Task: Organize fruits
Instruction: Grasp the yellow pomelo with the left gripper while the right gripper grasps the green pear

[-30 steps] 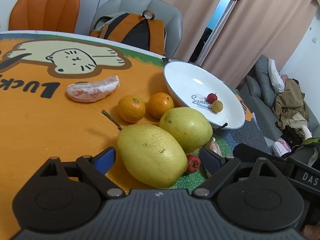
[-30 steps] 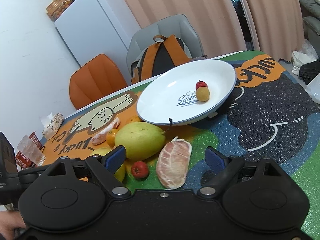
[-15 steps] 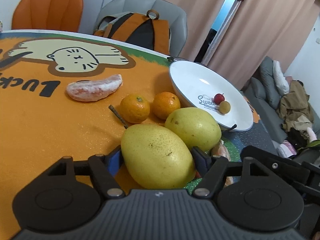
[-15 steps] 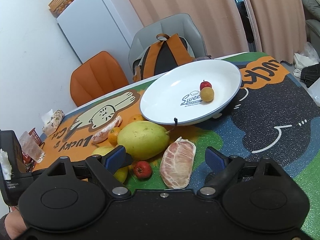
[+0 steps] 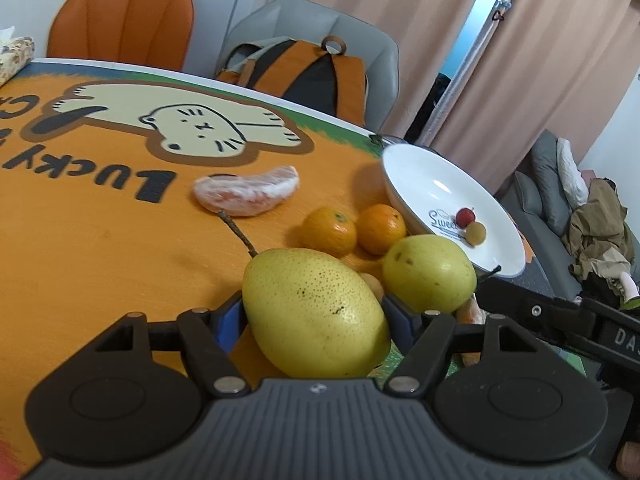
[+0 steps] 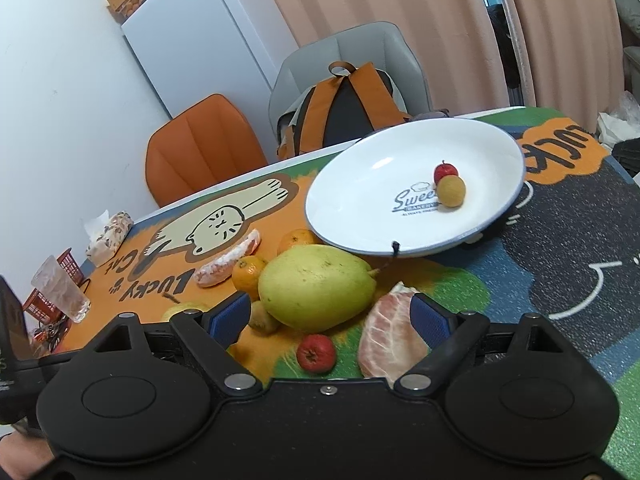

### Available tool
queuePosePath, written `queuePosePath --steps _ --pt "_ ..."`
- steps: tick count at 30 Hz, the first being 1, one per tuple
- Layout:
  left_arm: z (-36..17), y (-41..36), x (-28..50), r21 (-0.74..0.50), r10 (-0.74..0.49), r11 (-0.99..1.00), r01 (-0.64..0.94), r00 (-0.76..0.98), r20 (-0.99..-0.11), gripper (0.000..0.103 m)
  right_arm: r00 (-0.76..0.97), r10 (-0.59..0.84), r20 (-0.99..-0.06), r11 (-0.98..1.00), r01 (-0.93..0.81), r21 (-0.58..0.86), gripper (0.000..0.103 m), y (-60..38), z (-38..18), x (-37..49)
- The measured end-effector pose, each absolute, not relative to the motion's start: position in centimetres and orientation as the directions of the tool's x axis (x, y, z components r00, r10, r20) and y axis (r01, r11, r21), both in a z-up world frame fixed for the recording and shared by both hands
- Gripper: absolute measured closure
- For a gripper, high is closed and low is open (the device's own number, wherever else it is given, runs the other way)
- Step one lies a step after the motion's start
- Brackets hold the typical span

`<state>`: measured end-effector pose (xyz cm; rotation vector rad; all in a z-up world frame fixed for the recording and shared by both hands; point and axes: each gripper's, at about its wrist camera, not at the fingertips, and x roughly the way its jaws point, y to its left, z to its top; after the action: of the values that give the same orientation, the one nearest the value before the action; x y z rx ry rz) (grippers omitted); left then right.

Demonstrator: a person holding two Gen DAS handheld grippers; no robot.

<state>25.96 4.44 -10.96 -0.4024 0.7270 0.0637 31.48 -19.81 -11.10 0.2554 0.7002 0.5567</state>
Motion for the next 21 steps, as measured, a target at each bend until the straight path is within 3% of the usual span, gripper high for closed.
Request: queuePosePath --steps 13,21 --pt "-10.2 6.8 24.6 -0.333 -0.049 0.916 -0.224 0.761 -0.647 0.032 0.625 0.539 -0.565 0.842 -0.398 0.364 0.000 -16.4 -11.5 32.7" --pt "-10.4 8.5 23.6 -0.339 -0.026 0.904 -0.259 0.760 -0.650 0.032 0.648 0.471 -0.599 0.879 -0.403 0.254 0.000 -13.9 -11.9 33.2"
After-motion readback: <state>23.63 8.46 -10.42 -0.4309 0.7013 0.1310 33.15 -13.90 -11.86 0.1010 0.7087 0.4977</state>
